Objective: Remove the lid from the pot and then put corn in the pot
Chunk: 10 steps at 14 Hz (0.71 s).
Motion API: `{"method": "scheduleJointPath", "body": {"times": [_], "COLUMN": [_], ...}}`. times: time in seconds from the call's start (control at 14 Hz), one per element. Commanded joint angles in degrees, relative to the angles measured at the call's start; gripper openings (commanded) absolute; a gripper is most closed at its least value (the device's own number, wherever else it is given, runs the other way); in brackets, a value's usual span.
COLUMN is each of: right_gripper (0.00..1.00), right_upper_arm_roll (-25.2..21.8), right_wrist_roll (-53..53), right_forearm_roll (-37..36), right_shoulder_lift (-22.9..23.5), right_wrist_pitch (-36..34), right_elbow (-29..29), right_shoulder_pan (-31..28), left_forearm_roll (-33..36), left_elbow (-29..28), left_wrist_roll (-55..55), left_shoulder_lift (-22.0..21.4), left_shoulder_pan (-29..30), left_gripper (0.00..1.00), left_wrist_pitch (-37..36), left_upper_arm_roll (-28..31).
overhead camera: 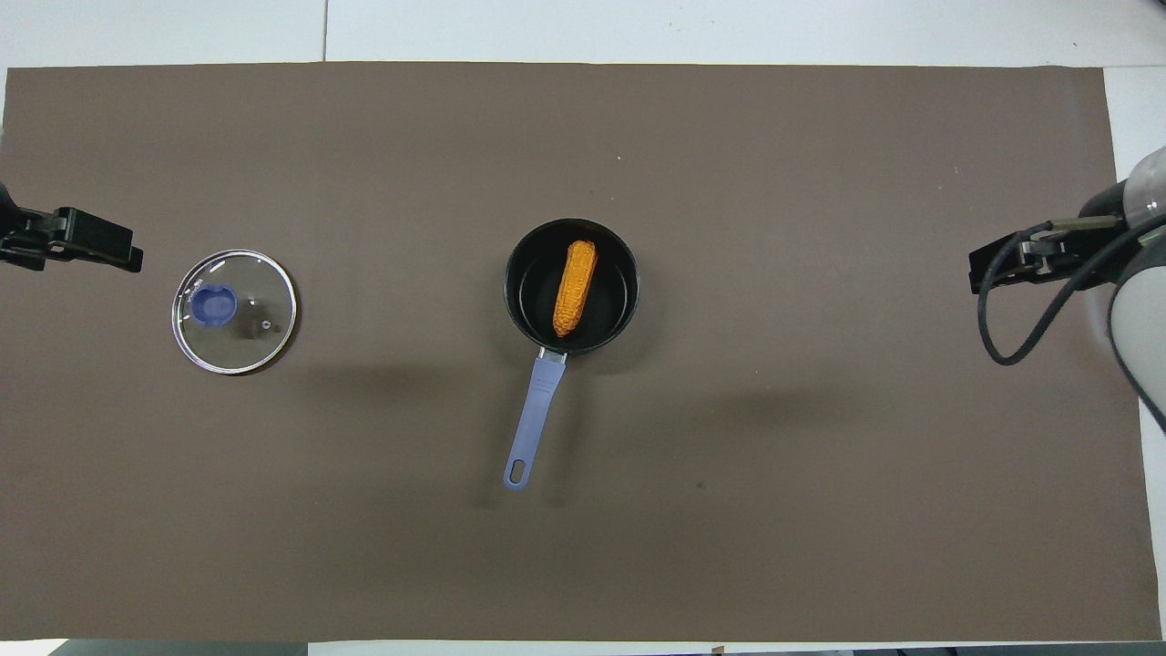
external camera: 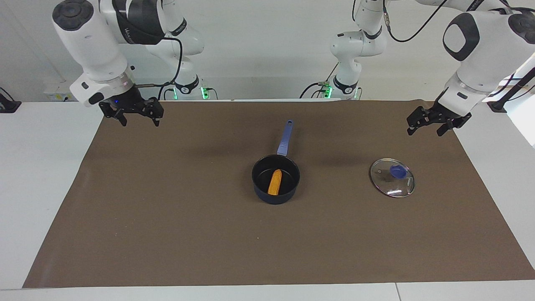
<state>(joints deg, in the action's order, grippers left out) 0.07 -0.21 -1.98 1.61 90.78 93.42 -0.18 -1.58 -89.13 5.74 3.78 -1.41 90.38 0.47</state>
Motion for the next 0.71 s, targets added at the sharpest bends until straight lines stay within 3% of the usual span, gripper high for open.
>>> {"method": "scheduleJointPath", "body": {"times": [0.0, 0.29, 0.64], "right_gripper": [1.0, 1.0, 1.0], "right_upper_arm_roll": [0.55, 0.55, 0.64], "right_wrist_roll": [-1.99, -1.72, -2.69], "right_forearm_roll": [0.4, 0.48, 0.84], "right_shoulder_lift": [-1.96, -2.4, -2.58], "right_wrist_pitch": [-1.47, -2.45, -2.63], "right_elbow": [2.63, 3.17, 3.34], "right_shoulder_pan": [-1.41, -1.23, -0.79], "left_forearm_roll": [1.49, 2.1, 2.02], "left_elbow": [-3.06, -12.54, -5.63], "left_wrist_roll": [-1.78, -5.39, -5.48], "left_shoulder_lift": [-3.16, -8.08, -6.34], "left_shoulder_pan": [-0.96, -4.56, -4.47], "left_gripper": [1.0, 1.0, 1.0], "left_wrist_pitch": [-1.7, -0.04, -3.19], "left_upper_arm_roll": [0.23, 0.32, 0.23]}}
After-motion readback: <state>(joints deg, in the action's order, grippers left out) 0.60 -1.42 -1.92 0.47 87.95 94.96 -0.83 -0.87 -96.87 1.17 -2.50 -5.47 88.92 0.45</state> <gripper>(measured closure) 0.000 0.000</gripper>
